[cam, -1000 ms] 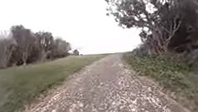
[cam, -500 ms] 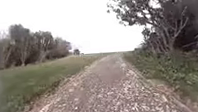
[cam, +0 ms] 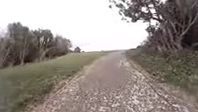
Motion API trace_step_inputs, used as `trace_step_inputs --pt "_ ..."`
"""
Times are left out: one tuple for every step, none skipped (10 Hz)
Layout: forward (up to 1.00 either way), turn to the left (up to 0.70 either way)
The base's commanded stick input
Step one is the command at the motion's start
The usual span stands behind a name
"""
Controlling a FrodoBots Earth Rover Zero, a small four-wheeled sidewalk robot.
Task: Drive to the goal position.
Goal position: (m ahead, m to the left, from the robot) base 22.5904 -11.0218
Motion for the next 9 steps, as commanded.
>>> trace_step_inputs --pt "0.85 -0.34" --pt "0.85 -0.34" --pt "0.85 -0.34" --pt "0.85 -0.34" --pt "0.85 -0.34" --pt "0.85 -0.32" --pt "0.85 -0.25" --pt "0.85 0.00" --pt "0.85 0.00"
